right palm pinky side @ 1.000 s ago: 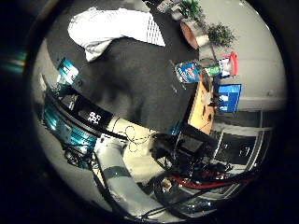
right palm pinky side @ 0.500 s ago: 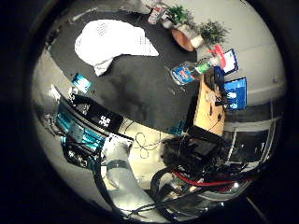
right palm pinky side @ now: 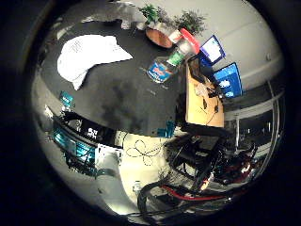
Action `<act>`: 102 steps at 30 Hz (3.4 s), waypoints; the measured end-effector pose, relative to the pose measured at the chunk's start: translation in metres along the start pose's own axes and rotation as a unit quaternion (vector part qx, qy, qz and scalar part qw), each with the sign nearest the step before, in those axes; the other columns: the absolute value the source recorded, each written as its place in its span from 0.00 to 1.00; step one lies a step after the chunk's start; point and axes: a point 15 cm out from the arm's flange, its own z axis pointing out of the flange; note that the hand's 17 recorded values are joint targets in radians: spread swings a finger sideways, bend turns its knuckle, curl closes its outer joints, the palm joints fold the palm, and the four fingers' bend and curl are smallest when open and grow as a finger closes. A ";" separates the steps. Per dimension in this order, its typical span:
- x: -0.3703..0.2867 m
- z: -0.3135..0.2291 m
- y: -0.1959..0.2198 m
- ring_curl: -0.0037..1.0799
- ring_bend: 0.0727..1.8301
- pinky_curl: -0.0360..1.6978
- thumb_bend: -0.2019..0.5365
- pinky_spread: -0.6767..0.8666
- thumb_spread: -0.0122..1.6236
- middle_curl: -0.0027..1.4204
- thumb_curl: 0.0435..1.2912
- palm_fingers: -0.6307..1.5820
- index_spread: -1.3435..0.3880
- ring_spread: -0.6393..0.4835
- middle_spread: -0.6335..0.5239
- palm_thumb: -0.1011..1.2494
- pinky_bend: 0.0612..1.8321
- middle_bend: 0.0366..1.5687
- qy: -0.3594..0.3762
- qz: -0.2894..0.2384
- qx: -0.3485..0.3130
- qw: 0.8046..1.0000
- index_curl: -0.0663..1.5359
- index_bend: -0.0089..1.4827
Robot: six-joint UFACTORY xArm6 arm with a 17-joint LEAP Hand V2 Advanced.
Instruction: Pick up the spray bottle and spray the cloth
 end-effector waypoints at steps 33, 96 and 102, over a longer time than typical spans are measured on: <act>0.132 0.046 0.034 0.05 0.34 0.02 0.24 0.80 0.62 0.24 0.35 0.51 0.50 0.65 0.39 0.53 0.57 0.13 -0.013 0.160 0.043 0.986 0.25 0.13; 0.373 0.118 -0.007 0.06 0.33 0.02 0.24 0.79 0.61 0.24 0.36 0.49 0.52 0.71 0.43 0.49 0.61 0.13 -0.249 0.309 0.161 0.904 0.26 0.13; 0.349 0.132 -0.040 0.06 0.32 0.02 0.24 0.80 0.60 0.24 0.36 0.49 0.53 0.72 0.43 0.49 0.62 0.12 -0.274 0.285 0.156 0.905 0.26 0.13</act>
